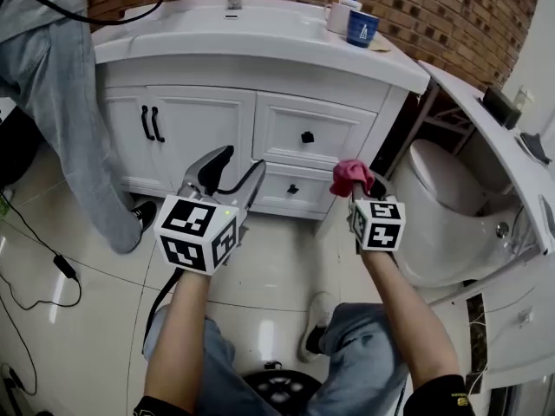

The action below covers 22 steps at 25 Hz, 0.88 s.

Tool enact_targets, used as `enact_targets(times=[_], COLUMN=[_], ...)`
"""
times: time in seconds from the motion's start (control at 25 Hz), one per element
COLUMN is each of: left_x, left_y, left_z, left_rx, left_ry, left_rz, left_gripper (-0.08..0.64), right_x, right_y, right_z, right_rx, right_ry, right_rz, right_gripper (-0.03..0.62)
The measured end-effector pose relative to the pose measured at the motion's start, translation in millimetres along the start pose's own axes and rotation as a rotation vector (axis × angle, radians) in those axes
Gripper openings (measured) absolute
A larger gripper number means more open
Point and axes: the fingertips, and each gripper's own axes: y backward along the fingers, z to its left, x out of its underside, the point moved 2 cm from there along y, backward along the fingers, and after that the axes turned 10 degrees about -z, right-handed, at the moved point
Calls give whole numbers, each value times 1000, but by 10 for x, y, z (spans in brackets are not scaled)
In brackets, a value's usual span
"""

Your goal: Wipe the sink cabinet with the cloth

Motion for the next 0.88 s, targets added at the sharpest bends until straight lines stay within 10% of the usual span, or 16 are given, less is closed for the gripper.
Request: enact_targets(times=[0.2, 0.36, 0.88], left_x=[-146, -272, -403], left_y=[207, 335, 866], left_z=[-413, -631, -823], left_rx=[30, 40, 11], left_ry=[-8, -73, -107], left_rz=[-8, -25, -40], left_gripper=[236, 236, 236], right_x=[-871, -1183, -1004], right_y=[939, 1336, 1574], right_z=[338, 341, 501], right_rx=[-96, -85, -131], right_ry=[-133, -45, -117], right_rz=[-184, -271, -221], right_gripper=[55, 55, 55])
